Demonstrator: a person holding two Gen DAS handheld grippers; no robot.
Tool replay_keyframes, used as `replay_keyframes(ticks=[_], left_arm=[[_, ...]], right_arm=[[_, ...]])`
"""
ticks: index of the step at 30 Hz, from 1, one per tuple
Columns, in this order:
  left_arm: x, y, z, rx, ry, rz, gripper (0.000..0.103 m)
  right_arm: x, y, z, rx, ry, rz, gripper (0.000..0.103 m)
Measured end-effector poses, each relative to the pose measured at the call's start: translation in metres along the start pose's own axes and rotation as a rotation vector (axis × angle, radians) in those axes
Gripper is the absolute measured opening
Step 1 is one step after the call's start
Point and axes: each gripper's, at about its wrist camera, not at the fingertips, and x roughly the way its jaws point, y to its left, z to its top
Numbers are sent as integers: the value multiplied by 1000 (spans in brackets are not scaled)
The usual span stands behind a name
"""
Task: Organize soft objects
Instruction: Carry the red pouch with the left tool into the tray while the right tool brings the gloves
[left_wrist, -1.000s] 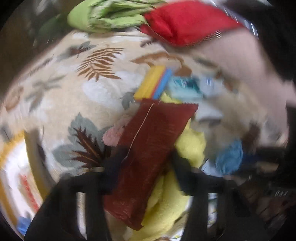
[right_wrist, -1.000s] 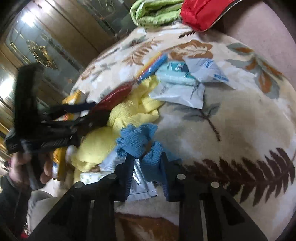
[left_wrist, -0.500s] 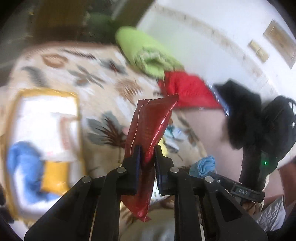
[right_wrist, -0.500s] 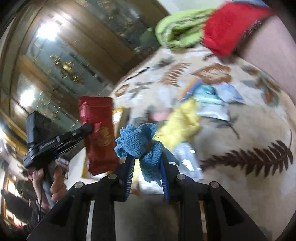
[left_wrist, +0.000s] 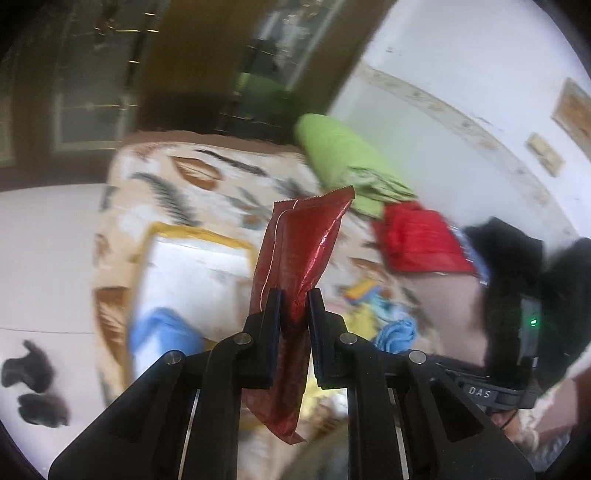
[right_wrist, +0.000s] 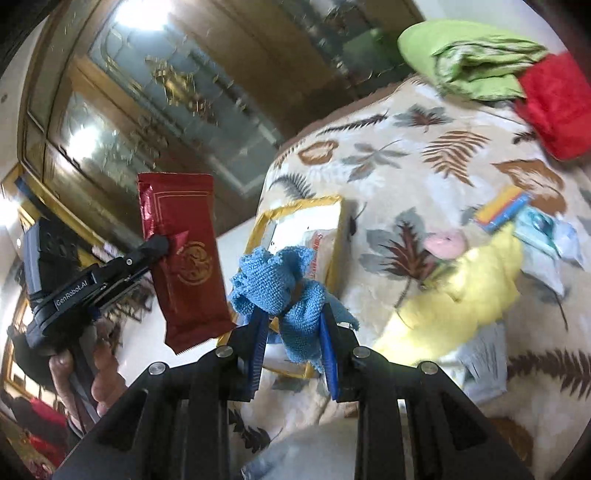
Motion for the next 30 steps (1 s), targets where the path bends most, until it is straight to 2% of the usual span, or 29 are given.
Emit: replay_keyframes(ticks=[1,4,7,10,14,16,19,21,23,24,25,26,27,29,30], left_arm=[[8,7,2,-9,-5,24,14],[36,37,-3,-74,11,31,14],[67,61,-10,-128,66,105,14],[83,82,-13,-157,49,158,13],[97,107,-14,-202,-5,197,9],[98,114,-15,-224,-41,183,9],[114,118,-16,-200,9,191,9],[125,129,-19,-254,49,117,9],[133,132,-21,-299,102,46,10],[136,129,-22,-299,115,33,18],[138,124,-22,-283,132,33,38],[140,116,-20,-251,146,56,49],[137,108,-19,-216,125,84,58],[122,97,-19,-194,31,139,59],[112,90,-18,-182,-25,181,63]], right_arm=[[9,2,5,-12,11,-18,26],[45,2,26,-63,79,-29,27],[82,2,43,-78,149,-18,27],[125,5,53,-80,219,-27,27],[168,17,60,-102,263,-65,27],[179,21,60,-110,272,-86,27],[194,20,59,-133,264,-167,27],[196,15,60,-107,257,-198,27],[200,2,58,-43,261,-174,29],[203,-2,56,-26,270,-170,30],[206,-2,54,-22,278,-173,30],[207,0,51,-35,274,-180,30],[206,6,49,-66,261,-186,30],[196,11,50,-74,226,-183,30],[185,11,51,-58,196,-176,36]])
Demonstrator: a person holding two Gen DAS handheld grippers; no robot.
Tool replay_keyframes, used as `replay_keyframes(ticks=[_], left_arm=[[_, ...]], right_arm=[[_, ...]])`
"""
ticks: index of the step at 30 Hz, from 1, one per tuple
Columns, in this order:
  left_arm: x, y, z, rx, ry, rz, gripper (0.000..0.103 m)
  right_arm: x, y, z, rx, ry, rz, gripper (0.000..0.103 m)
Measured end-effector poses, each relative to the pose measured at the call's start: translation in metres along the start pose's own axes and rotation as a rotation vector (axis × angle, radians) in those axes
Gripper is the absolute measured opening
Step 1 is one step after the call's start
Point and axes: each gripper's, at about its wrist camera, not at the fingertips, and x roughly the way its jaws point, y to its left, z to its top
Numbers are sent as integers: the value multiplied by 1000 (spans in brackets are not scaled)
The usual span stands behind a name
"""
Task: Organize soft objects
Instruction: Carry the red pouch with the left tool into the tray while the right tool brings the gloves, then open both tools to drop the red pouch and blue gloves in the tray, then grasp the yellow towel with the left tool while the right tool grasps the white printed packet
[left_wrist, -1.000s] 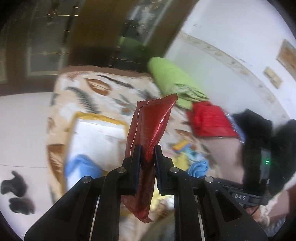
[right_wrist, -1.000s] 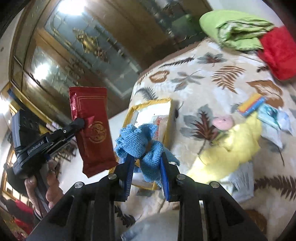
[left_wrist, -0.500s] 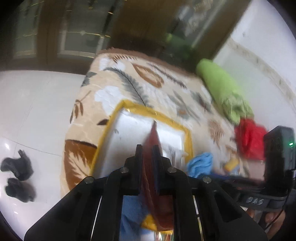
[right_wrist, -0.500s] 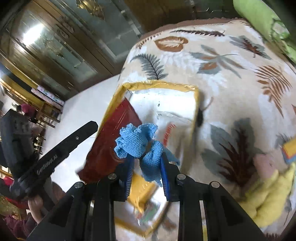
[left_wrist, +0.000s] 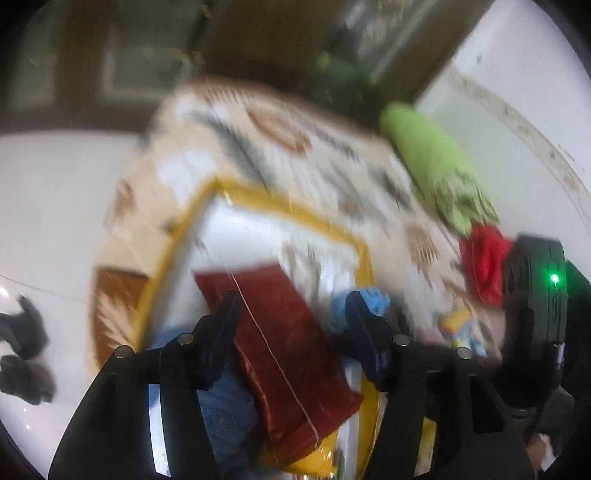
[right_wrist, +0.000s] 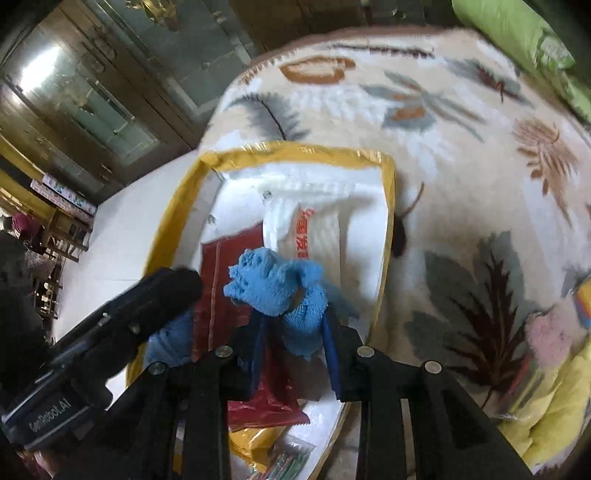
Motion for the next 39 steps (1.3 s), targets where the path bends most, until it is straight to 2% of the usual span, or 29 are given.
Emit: replay_keyframes(ticks=[1,2,3,5,7,9,11,13,14,16,17,18,20,21,24,25,27,30,32,35,36,39], left_arm=[[-7,-2,-1,5,-37,34,64],[-17,-5,-3,-16,-86,87,64],[-28,-6,-6,-69,-138,138,65],[-50,-8,-14,-192,-202,194,69],[-69,-11,-23,-296,-208,109,71],[-80,-22,-26,-334,-172,47,71],[-88,-43,-32,-260,-138,27,71],[-96,-76,-45,-94,-158,76,71],[-102,-90,-54,-2,-205,62,71],[-110,-112,-69,125,-282,-41,71],[-109,-122,-71,190,-275,-66,71],[-105,-134,-72,266,-225,-91,71],[-90,-148,-72,335,-79,-156,71],[-82,-154,-74,366,-16,-159,71],[-56,-174,-88,489,65,-48,71],[-47,-180,-94,518,90,-31,71],[-23,-191,-104,597,172,-77,71],[10,-209,-119,682,329,-171,71],[33,-222,-123,756,376,-153,71],[62,-230,-132,793,442,-142,71],[68,-233,-135,794,469,-170,71],[65,-243,-138,828,451,-203,71]], right_arm=[[-6,-2,0,11,-18,2,53],[-21,-7,-5,36,-55,11,64],[-33,-11,-9,56,-80,35,77],[-65,-25,-27,101,-108,138,78],[-98,-37,-44,132,-156,165,78],[-137,-56,-73,159,-210,130,79],[-161,-73,-96,178,-236,117,79],[-177,-91,-121,206,-238,82,79],[-184,-101,-136,223,-242,53,79],[-186,-117,-156,249,-237,39,79],[-184,-127,-166,280,-226,44,79],[-181,-134,-174,303,-217,51,79],[-175,-148,-190,351,-204,70,79],[-172,-154,-194,369,-203,64,79],[-165,-172,-202,418,-198,60,78],[-162,-176,-203,434,-197,69,74],[-151,-183,-196,441,-183,65,67],[-136,-191,-187,442,-176,29,62],[-125,-194,-185,444,-152,41,61],[-109,-192,-185,424,-104,0,48],[-110,-190,-186,413,-111,6,44],[-120,-186,-193,396,-136,23,30]])
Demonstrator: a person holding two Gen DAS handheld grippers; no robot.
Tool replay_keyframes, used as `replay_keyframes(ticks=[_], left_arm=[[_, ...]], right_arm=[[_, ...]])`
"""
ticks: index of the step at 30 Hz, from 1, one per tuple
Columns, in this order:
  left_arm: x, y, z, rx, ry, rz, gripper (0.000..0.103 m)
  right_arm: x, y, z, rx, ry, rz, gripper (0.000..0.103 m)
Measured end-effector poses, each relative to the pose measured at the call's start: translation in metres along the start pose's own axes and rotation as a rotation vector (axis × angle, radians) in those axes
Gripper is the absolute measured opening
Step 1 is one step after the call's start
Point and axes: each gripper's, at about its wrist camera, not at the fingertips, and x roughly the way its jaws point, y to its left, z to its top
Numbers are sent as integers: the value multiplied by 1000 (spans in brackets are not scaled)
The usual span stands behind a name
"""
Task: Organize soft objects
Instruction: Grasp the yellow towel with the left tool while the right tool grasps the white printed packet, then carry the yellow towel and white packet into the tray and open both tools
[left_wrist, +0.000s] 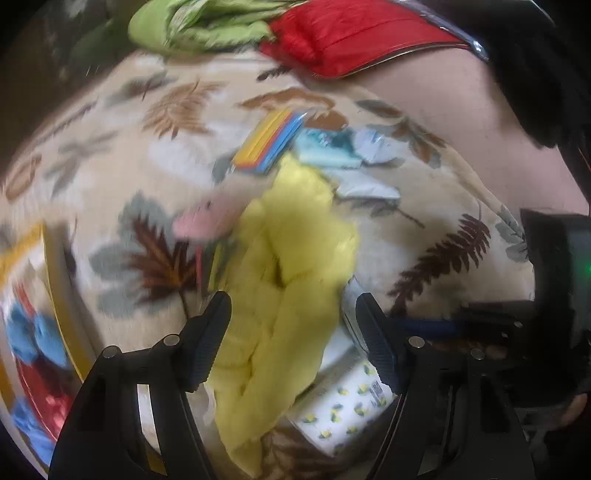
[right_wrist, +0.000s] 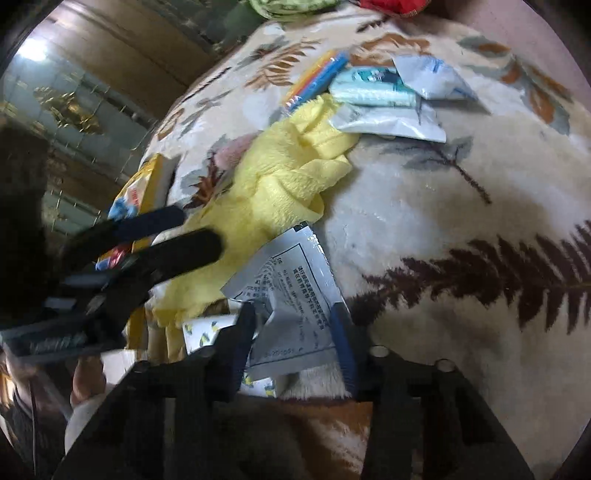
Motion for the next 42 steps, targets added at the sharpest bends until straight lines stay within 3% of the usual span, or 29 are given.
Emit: replay_keyframes(ticks=[3,6,8,9,10,11,15,20,26,29,32,36,39,42], left_arm=[[-3,-4,14,-22,-20,-58,71],[23,-9,34,-30,46,14,71],[46,-8,42,-41,119,13,71],[56,-6,42,-55,148,23,63],[63,-5,42,-58,170,2,47],[63,-4,40,-67,165,-19,48],[25,8,31,-126,66,-115,42],[-50,39,-17,-276,-81,-344,42],[-136,89,-106,-571,-423,-464,42],[-166,112,-149,-669,-520,-341,42],[-189,139,-174,-766,-597,-302,42],[-209,166,-184,-845,-636,-193,42],[-216,189,-171,-866,-635,-103,42],[-206,216,-164,-913,-654,-102,42]], right_arm=[[-11,-2,-5,2,-26,18,26],[-29,-9,-10,16,-78,37,24],[-38,-12,-11,30,-117,40,24],[-41,-14,-11,39,-128,19,24],[-43,-16,-11,43,-136,1,24],[-46,-18,-12,49,-138,-10,24],[-60,-27,-15,62,-149,15,24],[-69,-12,-15,54,-164,57,24],[-69,44,-2,-44,-163,112,24],[-72,87,5,-149,-154,129,24],[-60,131,13,-240,-117,158,25],[-23,183,29,-350,-10,162,25],[8,217,42,-427,46,122,25],[48,243,54,-479,105,62,25]])
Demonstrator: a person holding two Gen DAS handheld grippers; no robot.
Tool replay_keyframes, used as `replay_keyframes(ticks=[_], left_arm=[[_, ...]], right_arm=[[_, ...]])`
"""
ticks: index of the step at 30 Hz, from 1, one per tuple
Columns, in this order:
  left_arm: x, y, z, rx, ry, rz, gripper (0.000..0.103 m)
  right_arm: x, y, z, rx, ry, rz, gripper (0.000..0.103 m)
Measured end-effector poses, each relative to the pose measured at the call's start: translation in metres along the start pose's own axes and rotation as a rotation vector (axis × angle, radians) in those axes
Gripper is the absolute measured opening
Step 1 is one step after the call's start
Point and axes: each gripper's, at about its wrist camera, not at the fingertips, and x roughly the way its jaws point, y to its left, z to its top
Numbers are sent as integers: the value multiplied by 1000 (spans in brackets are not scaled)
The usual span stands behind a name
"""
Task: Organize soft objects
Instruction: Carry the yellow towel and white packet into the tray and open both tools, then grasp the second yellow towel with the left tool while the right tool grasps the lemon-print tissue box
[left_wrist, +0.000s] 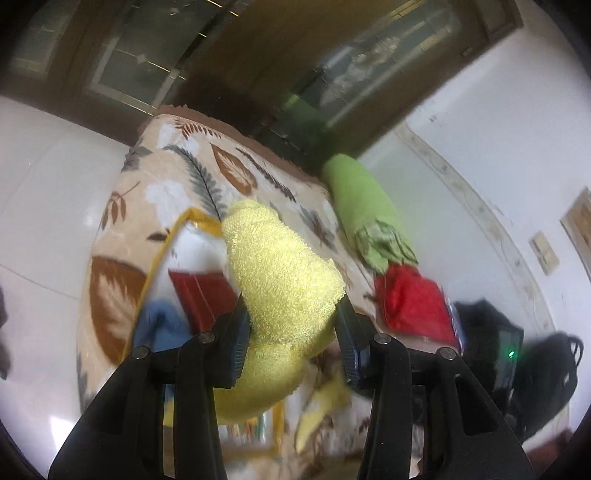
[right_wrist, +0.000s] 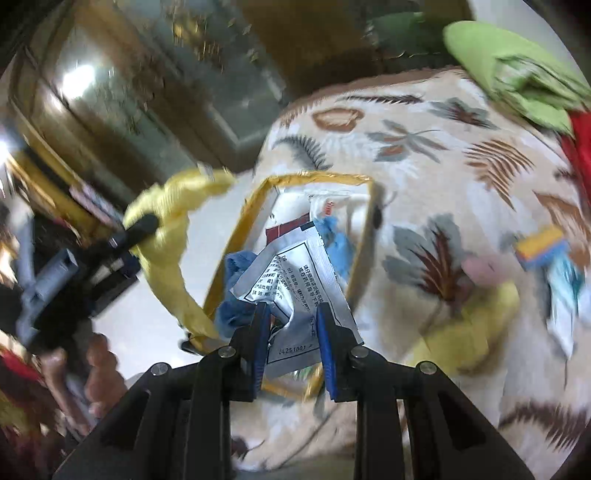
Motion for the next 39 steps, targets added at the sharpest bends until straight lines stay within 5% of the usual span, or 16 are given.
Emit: replay_keyframes(ticks=[8,13,15,17,19,20,23,25,28,33,36,39], left_arm=[[63,45,26,-52,28,37,42],[92,65,23,-44,32,174,45],[97,75,22,-95,16,187,55],[102,80,21,-126,28,151,74],[98,78,22,-127,15,89,78],[95,74,23,-115,-4,85,78],[75,54,22,-32,-118,130,82],[69,41,15,26,-122,153,83],[62,16,-7,93,-46,84,83],[67,-30,-64,143,237,-185,83],[76,-45,-95,171,355,-190,83],[75,-51,-111,194,382,-161,83]], right_arm=[[67,2,18,67,44,-15,25],[81,2,9,64,53,-32,26],[77,-3,8,110,25,65,28],[72,-10,11,161,-12,129,35],[62,-12,13,153,-68,114,63],[55,-12,13,139,-106,100,67],[34,-21,11,180,-195,131,69],[18,-29,5,231,-238,163,69],[-30,-47,-19,294,-346,163,69],[-101,-99,-91,406,-397,99,70],[-105,-133,-135,489,-316,51,71],[-94,-154,-167,559,-243,63,71]])
